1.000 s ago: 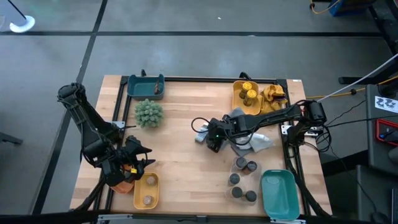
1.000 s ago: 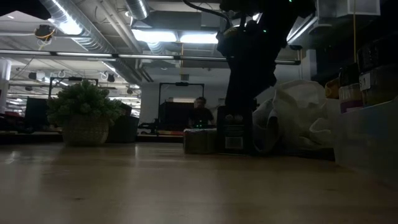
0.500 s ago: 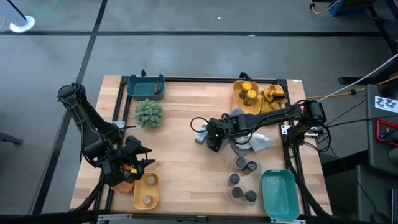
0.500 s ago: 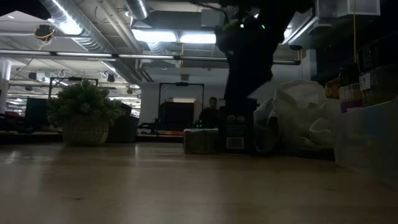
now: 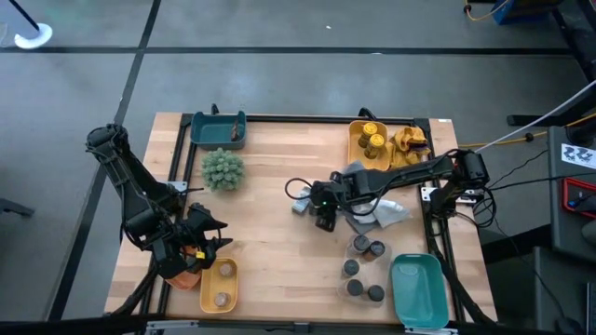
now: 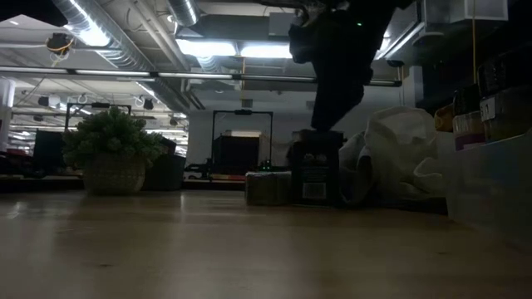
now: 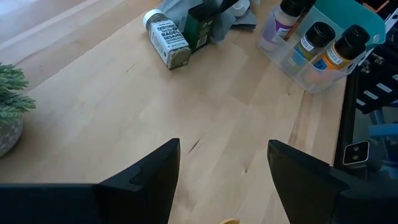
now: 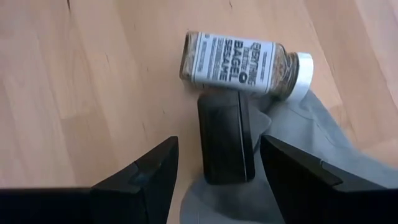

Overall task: Sort spices by type
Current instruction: Put the black seasoning can into the orange bin

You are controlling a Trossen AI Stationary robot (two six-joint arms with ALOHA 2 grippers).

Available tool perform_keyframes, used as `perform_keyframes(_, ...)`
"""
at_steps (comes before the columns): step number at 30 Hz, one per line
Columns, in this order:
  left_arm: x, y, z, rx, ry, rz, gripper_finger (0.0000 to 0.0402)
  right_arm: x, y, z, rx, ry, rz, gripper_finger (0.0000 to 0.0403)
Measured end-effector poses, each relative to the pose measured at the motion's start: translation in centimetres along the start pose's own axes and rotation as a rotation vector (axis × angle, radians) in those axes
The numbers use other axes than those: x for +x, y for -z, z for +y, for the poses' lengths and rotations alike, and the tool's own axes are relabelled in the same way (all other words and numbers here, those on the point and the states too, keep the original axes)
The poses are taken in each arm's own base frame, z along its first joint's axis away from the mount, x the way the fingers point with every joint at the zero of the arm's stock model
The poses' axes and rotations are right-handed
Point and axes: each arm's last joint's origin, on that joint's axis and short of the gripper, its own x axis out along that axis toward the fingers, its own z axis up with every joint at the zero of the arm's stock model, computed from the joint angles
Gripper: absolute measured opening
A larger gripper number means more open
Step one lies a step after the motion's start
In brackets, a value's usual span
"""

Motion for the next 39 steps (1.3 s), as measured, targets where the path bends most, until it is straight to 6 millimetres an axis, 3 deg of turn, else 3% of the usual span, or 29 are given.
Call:
perform_keyframes(9, 0.0, 0.0, 0.0, 0.0, 0.0, 0.0, 0.0226, 0.0, 0.3, -0.1, -0.005, 0.012, 0.034, 0.0227)
perform_keyframes(32, 0.0, 0.0, 0.0, 0.0, 0.0, 0.0, 0.0226, 2.4, 2.1, -0.6, -0.051, 0.013, 0.038, 0.0226)
perform_keyframes(39, 0.0, 0.0, 0.0, 0.0, 0.0, 0.0, 0.0226, 2.4, 1.7, -0.3, -0.074, -0.026, 0.005, 0.0168)
